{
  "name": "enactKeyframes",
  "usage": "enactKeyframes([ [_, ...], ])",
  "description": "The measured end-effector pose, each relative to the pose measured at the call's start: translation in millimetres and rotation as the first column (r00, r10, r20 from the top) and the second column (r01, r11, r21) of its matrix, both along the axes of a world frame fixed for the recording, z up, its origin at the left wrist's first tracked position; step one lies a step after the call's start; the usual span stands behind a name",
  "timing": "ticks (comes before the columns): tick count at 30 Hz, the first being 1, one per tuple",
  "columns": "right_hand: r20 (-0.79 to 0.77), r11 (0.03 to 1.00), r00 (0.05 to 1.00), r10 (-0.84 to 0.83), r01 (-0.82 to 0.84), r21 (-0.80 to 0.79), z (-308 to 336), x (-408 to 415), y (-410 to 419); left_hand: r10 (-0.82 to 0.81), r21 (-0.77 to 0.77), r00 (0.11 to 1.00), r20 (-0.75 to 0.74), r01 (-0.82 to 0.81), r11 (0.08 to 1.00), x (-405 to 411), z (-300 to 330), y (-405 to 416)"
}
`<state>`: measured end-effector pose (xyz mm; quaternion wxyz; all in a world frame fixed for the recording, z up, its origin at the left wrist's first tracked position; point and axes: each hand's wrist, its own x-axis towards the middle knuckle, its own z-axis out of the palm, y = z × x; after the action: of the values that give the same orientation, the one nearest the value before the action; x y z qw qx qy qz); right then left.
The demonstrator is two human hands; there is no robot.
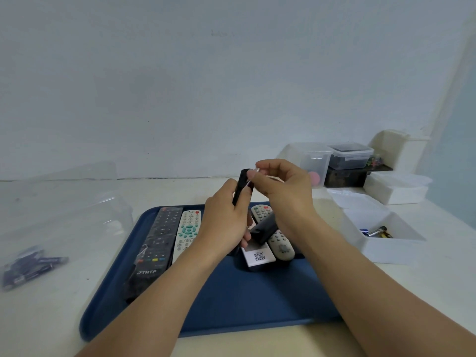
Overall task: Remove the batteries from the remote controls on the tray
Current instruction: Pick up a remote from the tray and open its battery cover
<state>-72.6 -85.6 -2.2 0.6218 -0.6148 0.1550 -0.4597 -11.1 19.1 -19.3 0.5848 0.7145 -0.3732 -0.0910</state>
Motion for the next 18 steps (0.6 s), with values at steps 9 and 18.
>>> enactKeyframes([
  [9,0.026,0.706,0.956,0.291,-0.233,0.668,8,-7,-36,-0.336,-0.1,0.783,-0.523,0.336,0.937,8,11,11],
  [18,-0.383,0.96,0.881,0.279,-0.269,0.08,1,-14,-35,-0.34,-0.335,0.53,-0.777,0.108,0.936,44,29,36],
])
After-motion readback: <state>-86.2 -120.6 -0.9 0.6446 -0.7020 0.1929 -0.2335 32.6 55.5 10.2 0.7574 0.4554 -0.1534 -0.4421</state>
